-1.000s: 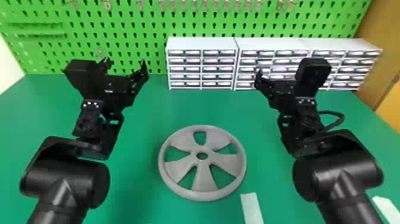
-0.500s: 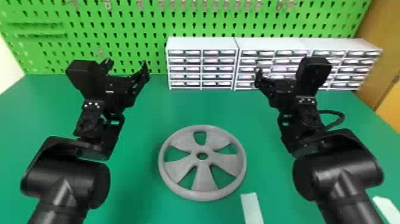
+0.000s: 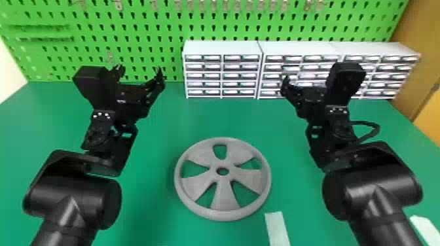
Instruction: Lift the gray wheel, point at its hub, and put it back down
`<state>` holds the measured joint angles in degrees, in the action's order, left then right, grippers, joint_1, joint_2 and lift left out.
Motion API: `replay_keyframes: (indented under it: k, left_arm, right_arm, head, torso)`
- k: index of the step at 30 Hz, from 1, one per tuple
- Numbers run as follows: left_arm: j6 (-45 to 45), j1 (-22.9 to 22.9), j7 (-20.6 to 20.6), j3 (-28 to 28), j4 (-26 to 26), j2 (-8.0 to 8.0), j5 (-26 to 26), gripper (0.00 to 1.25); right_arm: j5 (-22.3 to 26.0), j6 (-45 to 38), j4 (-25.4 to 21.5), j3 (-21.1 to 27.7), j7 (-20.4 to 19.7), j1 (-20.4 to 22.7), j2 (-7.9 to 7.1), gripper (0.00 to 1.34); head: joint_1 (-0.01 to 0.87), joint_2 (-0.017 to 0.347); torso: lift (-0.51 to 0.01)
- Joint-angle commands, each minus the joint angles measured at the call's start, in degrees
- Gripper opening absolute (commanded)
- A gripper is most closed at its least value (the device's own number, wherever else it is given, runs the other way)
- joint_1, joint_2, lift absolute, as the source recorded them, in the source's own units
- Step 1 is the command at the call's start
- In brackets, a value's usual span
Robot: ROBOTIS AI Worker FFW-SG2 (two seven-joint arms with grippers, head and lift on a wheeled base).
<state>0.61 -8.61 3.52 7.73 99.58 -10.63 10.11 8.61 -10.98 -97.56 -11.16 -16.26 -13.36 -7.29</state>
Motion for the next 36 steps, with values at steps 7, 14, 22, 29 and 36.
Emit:
replay_keyframes:
  k: [7,14,22,29,36]
  left_arm:
    - [0.0,0.0,0.0,0.0,0.0,0.00,-0.1,0.94]
    - [0.0,0.0,0.0,0.0,-0.1,0.00,-0.1,0.94]
    - [0.0,-0.1,0.0,0.1,-0.1,0.00,-0.1,0.94]
    - [0.0,-0.1,0.0,0.0,-0.1,0.00,-0.1,0.94]
    - [0.0,-0.1,0.0,-0.1,-0.1,0.00,-0.1,0.94]
  right_arm:
    - [0.2,-0.2,0.0,0.0,0.0,0.1,-0.09,1.27]
    - [0.2,-0.2,0.0,0.0,0.0,0.0,-0.18,1.27]
    - [0.2,-0.3,0.0,-0.1,0.0,-0.1,-0.18,1.27]
    - [0.2,-0.3,0.0,0.0,0.0,-0.2,-0.18,1.27]
    - [0.3,-0.3,0.0,0.0,0.0,-0.2,-0.09,1.27]
  head:
    - [0.692,0.048]
    - [0.692,0.048]
    - [0.692,0.048]
    - [0.692,0.048]
    - [0.692,0.048]
  torso:
    - [-0.088]
    - [-0.088]
    - [-0.088]
    - [-0.088]
    - [-0.088]
